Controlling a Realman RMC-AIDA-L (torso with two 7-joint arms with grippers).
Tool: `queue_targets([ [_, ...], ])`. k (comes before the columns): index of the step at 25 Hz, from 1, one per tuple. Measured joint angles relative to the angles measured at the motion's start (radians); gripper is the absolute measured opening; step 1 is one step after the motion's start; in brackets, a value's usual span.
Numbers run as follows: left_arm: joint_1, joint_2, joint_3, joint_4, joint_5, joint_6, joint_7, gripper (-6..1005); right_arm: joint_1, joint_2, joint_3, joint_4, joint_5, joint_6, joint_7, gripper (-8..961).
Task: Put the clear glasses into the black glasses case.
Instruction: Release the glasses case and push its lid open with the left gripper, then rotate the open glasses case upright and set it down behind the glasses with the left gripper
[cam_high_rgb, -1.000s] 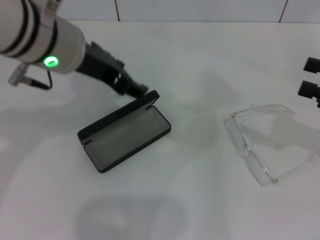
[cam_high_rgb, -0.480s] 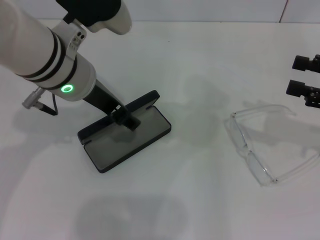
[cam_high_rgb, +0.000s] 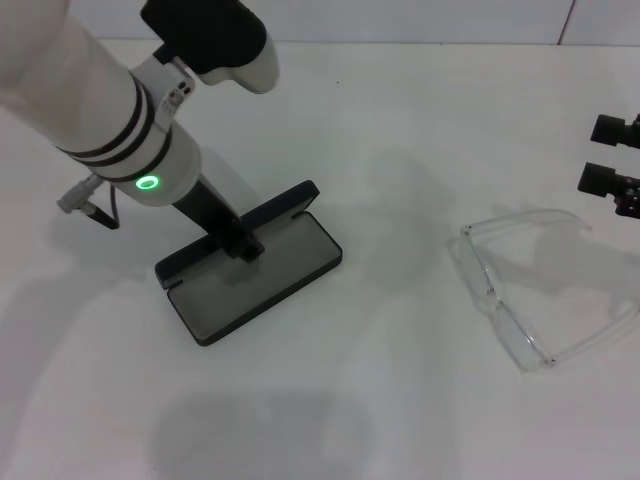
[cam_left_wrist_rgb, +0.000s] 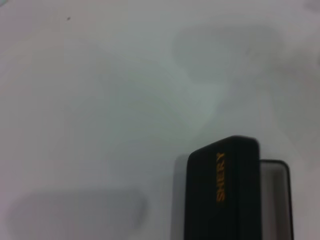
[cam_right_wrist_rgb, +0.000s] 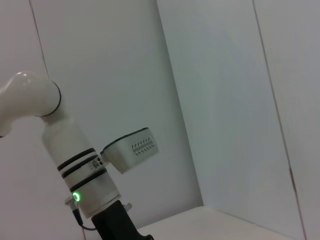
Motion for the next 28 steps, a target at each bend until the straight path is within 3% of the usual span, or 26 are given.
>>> queue_targets([
  [3, 0.001, 0.0, 0.012, 0.016, -0.014, 0.004, 0.008, 622, -0.006, 0.0, 0.001, 0.0, 0.0, 0.001, -0.001, 722],
  [9, -0.001, 0.0, 0.035, 0.027, -0.018, 0.023, 0.035, 387, -0.008, -0.002, 0.014, 0.021, 0.006, -0.012, -0.013, 722],
  [14, 0.003, 0.0, 0.051, 0.069, -0.061, 0.054, 0.055, 291, -0.023, 0.004, 0.08, 0.031, 0.008, -0.037, -0.025, 723],
  [17, 0.023, 0.0, 0.077, 0.143, -0.088, 0.057, 0.087, 288, -0.032, 0.007, 0.161, 0.062, 0.009, -0.084, -0.052, 723],
  [19, 0.044, 0.0, 0.133, 0.218, -0.099, 0.054, 0.123, 286, -0.037, 0.008, 0.235, 0.093, 0.009, -0.125, -0.072, 723],
  [22, 0.058, -0.002, 0.241, 0.294, -0.079, 0.022, 0.158, 136, -0.052, 0.005, 0.329, 0.14, 0.009, -0.186, -0.103, 723],
  [26, 0.046, -0.005, 0.359, 0.317, -0.003, -0.033, 0.167, 117, -0.087, 0.001, 0.386, 0.155, 0.01, -0.246, -0.117, 723],
  [28, 0.041, -0.007, 0.369, 0.313, 0.018, -0.041, 0.15, 107, -0.098, 0.003, 0.389, 0.154, 0.01, -0.253, -0.12, 723],
])
